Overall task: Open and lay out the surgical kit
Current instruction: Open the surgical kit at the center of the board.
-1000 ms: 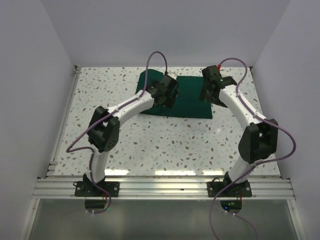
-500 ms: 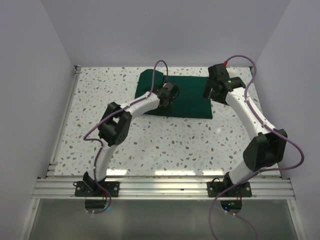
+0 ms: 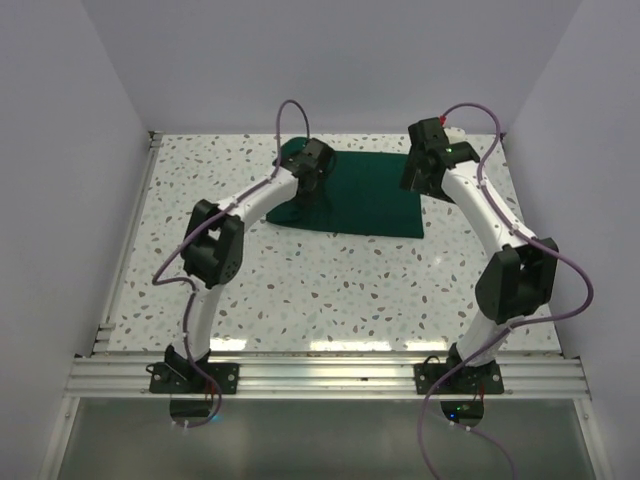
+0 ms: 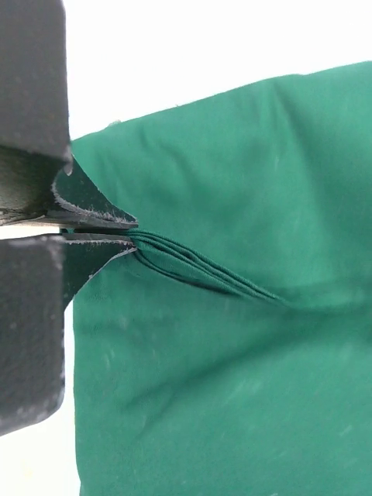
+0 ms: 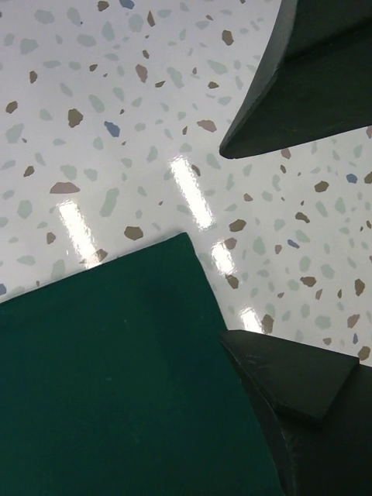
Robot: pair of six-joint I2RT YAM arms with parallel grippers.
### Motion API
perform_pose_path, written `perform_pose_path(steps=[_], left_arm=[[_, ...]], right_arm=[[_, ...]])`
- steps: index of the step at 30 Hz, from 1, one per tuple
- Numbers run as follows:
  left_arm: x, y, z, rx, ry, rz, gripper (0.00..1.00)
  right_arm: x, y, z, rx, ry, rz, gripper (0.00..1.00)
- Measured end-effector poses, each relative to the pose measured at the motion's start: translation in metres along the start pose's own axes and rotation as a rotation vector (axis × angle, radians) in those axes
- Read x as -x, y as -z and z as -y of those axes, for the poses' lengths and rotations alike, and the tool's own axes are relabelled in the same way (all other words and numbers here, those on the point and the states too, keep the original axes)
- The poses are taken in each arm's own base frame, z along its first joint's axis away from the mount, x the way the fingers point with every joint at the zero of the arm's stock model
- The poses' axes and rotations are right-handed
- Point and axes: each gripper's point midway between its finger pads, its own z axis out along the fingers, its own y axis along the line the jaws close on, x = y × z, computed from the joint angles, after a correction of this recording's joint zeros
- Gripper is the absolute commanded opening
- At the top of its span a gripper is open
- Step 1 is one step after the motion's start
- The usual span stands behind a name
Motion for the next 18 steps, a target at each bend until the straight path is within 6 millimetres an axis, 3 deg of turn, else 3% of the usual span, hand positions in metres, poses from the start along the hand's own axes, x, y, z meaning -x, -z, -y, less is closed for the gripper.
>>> perform_pose_path(steps=[2, 5, 8, 9, 11, 12, 15, 18], left_arm=[[0.008, 0.009, -0.021, -0.004, 0.071, 0.016, 0.00], [0.012, 0.034, -0.080, 0.027, 0.222, 0.043, 0.00], [0.010, 0.070, -0.156, 0.105, 0.386, 0.095, 0.94], [0.007, 0.083, -0.181, 0.138, 0.438, 0.115, 1.00], [0.000, 0.105, -0.211, 0.185, 0.521, 0.155, 1.00], [-0.003, 0.113, -0.215, 0.193, 0.535, 0.163, 1.00], [-0.017, 0.121, -0.205, 0.172, 0.539, 0.153, 1.00], [-0.047, 0.110, -0.185, 0.137, 0.516, 0.065, 1.00]], right_arm=[[0.005, -0.003, -0.007, 0.008, -0.002, -0.001, 0.96], [0.017, -0.011, -0.022, 0.026, -0.008, -0.001, 0.95], [0.033, -0.025, -0.042, 0.054, -0.020, -0.002, 0.95], [0.039, -0.030, -0.050, 0.066, -0.028, 0.000, 0.95], [0.049, -0.045, -0.064, 0.085, -0.040, -0.002, 0.94], [0.054, -0.053, -0.071, 0.096, -0.047, -0.002, 0.93], [0.067, -0.079, -0.087, 0.114, -0.070, -0.001, 0.91], [0.080, -0.110, -0.097, 0.130, -0.104, 0.012, 0.85]])
